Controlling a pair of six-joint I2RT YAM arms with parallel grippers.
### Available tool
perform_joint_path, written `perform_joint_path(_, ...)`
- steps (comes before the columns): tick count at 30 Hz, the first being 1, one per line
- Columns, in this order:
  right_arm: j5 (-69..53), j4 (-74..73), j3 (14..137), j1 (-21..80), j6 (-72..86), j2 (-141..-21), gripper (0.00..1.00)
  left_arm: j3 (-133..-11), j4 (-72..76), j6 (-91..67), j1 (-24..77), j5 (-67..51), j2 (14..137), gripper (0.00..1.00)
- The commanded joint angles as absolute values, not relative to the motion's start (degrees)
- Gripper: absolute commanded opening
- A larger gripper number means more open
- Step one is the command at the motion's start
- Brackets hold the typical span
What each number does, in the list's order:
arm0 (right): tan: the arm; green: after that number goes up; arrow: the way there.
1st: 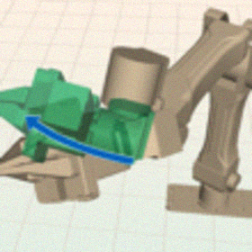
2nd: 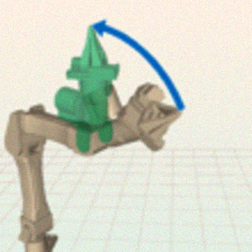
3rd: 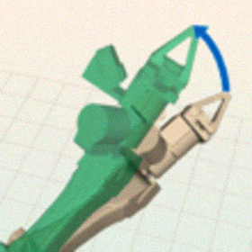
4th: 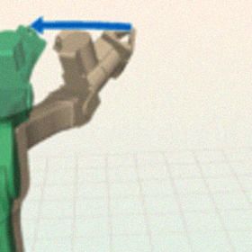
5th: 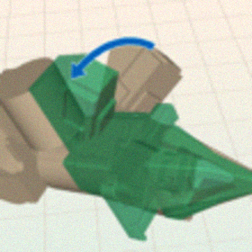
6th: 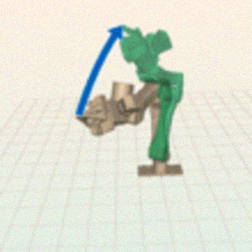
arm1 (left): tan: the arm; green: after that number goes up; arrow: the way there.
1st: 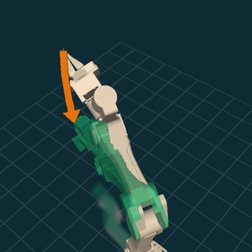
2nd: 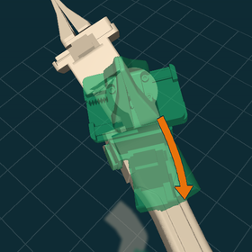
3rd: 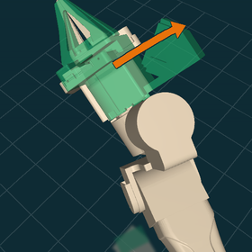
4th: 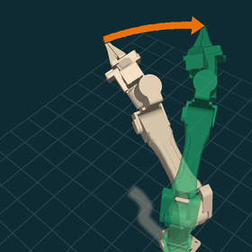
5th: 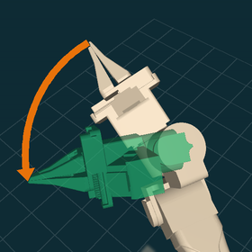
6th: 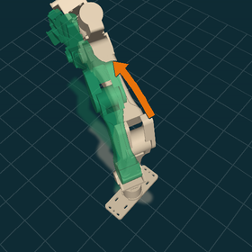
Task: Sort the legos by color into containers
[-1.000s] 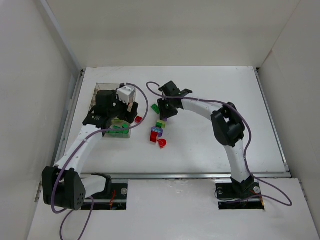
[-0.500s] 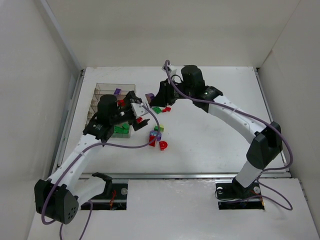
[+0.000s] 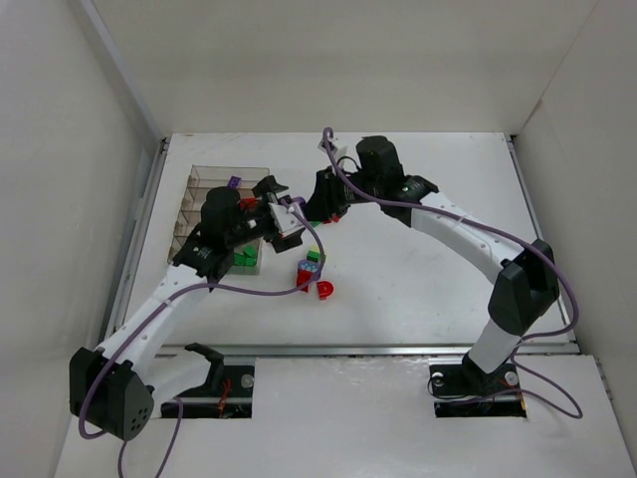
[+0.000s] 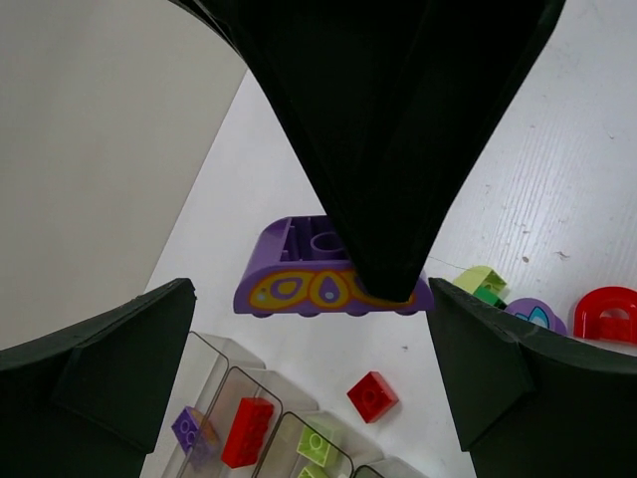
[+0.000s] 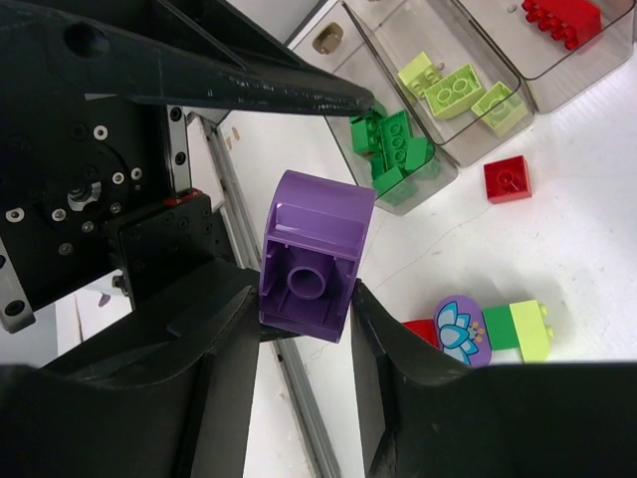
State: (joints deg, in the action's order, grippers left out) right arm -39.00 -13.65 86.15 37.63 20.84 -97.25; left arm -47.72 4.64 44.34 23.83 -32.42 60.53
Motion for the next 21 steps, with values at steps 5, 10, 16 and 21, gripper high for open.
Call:
perform_joint_path(5,-39.91,-11.34,85.96,39.11,21.27,-95.54,0.00,-50.88,7.82,41.49,24.87,-32.78,60.46,0.97)
perform_joint_path(10,-39.38,-11.34,85.96,39.11,21.27,-95.54,0.00,-52.91,2.64,40.69,24.87,-35.50,62.13,0.74)
perform_joint_path(16,-39.37,-11.34,85.96,39.11,21.27,-95.54,0.00,-52.91,1.41,40.17,24.87,-38.14,62.14,0.44)
perform_joint_path(21,-39.37,-11.34,85.96,39.11,21.27,-96.06,0.50,-52.91,0.88,39.64,24.87,-37.10,62.14,0.16)
